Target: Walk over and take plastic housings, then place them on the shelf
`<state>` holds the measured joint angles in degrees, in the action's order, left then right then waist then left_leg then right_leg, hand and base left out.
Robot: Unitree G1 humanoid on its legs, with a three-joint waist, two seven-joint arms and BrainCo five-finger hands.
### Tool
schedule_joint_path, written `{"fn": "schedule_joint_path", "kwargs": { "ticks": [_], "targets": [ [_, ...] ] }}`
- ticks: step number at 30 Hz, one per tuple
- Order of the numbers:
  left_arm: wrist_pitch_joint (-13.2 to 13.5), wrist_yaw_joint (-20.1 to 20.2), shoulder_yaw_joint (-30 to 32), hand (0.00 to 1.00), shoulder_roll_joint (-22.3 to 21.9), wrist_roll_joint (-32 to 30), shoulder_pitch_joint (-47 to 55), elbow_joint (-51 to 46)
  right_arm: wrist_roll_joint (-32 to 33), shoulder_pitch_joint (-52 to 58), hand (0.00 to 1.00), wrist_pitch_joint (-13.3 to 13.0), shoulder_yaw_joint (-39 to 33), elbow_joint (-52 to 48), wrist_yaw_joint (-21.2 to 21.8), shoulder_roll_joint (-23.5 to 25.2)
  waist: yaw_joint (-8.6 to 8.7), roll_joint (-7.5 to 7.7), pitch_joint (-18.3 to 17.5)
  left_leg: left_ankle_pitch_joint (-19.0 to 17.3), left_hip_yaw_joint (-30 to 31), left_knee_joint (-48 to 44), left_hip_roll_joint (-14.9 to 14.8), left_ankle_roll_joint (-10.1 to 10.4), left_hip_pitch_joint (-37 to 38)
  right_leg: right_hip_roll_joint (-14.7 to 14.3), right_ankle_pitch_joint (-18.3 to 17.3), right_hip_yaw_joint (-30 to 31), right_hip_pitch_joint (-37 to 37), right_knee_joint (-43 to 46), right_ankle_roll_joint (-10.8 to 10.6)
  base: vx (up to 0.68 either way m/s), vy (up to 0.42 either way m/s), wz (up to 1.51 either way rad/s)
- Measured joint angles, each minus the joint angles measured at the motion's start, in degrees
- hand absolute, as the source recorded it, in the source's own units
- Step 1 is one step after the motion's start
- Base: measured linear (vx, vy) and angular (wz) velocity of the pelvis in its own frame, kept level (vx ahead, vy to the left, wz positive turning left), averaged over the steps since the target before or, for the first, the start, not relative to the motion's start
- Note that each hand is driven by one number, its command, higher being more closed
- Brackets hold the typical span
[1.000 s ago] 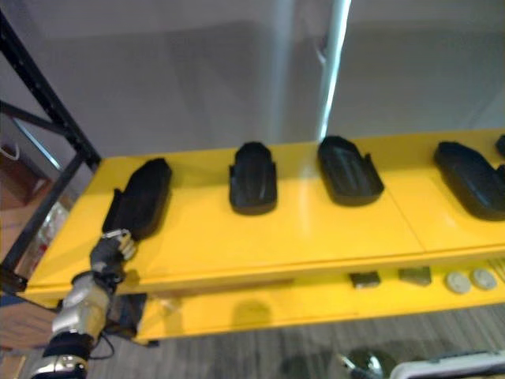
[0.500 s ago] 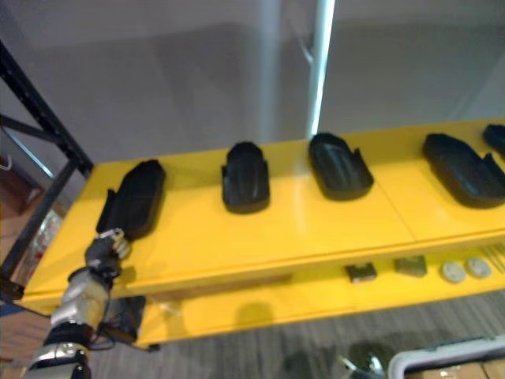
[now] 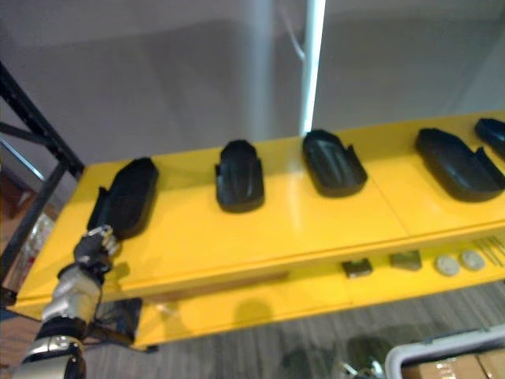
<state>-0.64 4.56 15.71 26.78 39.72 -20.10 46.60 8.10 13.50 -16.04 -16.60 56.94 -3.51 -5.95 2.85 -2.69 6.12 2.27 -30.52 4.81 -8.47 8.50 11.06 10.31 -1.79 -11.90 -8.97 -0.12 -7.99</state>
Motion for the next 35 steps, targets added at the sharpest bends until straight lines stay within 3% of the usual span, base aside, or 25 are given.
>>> {"fn": "schedule_joint_path", "kwargs": {
  "ticks": [5, 9, 12, 16, 20, 22, 25, 26, 31, 35],
  "targets": [
    [-0.79, -0.77, 0.03, 1.00, 1.22, 0.39, -0.39, 1.43, -0.09, 0.00, 0.00, 0.00, 0.84, -0.24, 0.20, -0.69, 1.08, -1.00, 0.59, 0.05, -0.66, 0.00, -0.11, 0.03, -0.05, -0.12, 0.00, 1.02, 0.98, 0.76, 0.00, -0.02, -0.007, -0.08],
    [-0.51, -0.69, 0.03, 1.00, 1.71, 0.86, -1.21, 1.67, -0.59, 0.65, 0.00, 0.00, 0.82, -0.24, 1.03, -0.69, 1.06, -0.55, 0.87, 0.14, -0.44, 0.00, -0.24, 0.10, -0.04, -0.24, 0.00, 0.98, 0.96, 0.88, 0.00, 0.00, 0.000, 0.00],
    [1.59, -0.34, 0.03, 1.00, 1.71, 0.88, -0.72, 0.08, -1.07, 0.77, 0.00, 0.01, 0.81, -0.24, 1.02, -0.42, 0.92, -0.21, 1.08, 0.24, 0.15, 0.00, -0.22, 0.07, -0.20, -0.20, -0.01, 0.66, 0.87, 0.93, -0.01, 0.00, -0.009, 0.04],
    [5.39, 0.37, 0.03, 1.00, 0.80, 2.38, 5.63, -13.75, -1.05, 0.92, 0.00, 0.03, 0.58, -0.49, 0.87, 1.32, 0.51, 0.13, 1.34, 0.78, 2.68, 0.01, -0.11, -0.24, -1.38, 0.03, -0.11, -2.22, 0.30, 0.93, 0.03, 0.00, -0.023, 0.29],
    [9.77, 0.15, 4.11, 1.00, -7.31, 3.19, 18.90, -35.08, -0.77, 0.98, 0.00, 0.02, 0.52, -2.00, -0.44, 3.64, -2.29, 0.13, 1.36, 0.87, 6.21, 0.27, 0.29, -0.34, -2.28, 0.56, -0.68, -5.76, -1.23, 1.08, -0.08, -0.01, -0.018, 0.38],
    [11.41, 0.01, 6.02, 1.00, -11.65, 2.69, 25.53, -41.61, 0.23, 0.70, 0.00, 0.09, 0.39, -2.44, -1.44, 3.97, -3.92, 0.22, 1.39, 1.13, 7.85, 0.28, 0.72, -0.70, -3.25, 0.82, -0.88, -7.49, -1.30, 1.26, -0.18, -0.01, -0.007, 0.51],
    [13.37, -2.28, 7.69, 1.00, -15.98, 2.37, 33.32, -43.27, 0.63, 0.79, 0.00, 0.63, 0.41, -2.52, -2.55, 4.20, -6.65, 0.83, 1.31, 1.34, 10.69, 0.29, 1.36, -0.97, -3.20, 1.25, -1.57, -10.36, -3.39, 1.29, 0.00, 0.00, -0.011, 0.48],
    [13.93, -3.33, 8.16, 0.00, -17.39, 1.87, 35.23, -43.21, 0.76, 0.28, 0.00, 1.00, 0.42, -2.47, -2.82, 4.33, -7.43, 1.14, 1.29, 1.52, 12.13, 0.30, 1.68, -1.18, -3.25, 1.49, -1.90, -11.78, -4.27, 1.37, -0.11, 0.00, -0.018, 0.57],
    [14.74, -7.23, 7.03, 0.00, -20.75, -4.05, 38.38, -38.43, 2.48, -3.44, 0.00, 1.12, 0.77, -2.03, -2.81, 4.14, -8.55, 1.63, 1.13, 2.44, 16.04, 0.33, 2.58, -1.73, -5.15, 1.81, -2.49, -15.34, -5.12, 1.48, 0.40, -0.04, -0.007, 0.43],
    [14.15, -9.51, 2.67, 0.00, -21.90, -6.99, 38.74, -24.28, 4.49, -5.67, 0.00, 1.12, 1.00, -0.59, -2.69, 4.08, -8.46, 2.58, 1.00, 2.59, 17.53, 0.34, 2.98, -1.80, -5.21, 1.91, -2.53, -16.72, -6.03, 1.30, 0.35, -0.01, -0.006, 0.16]
  ]
}}
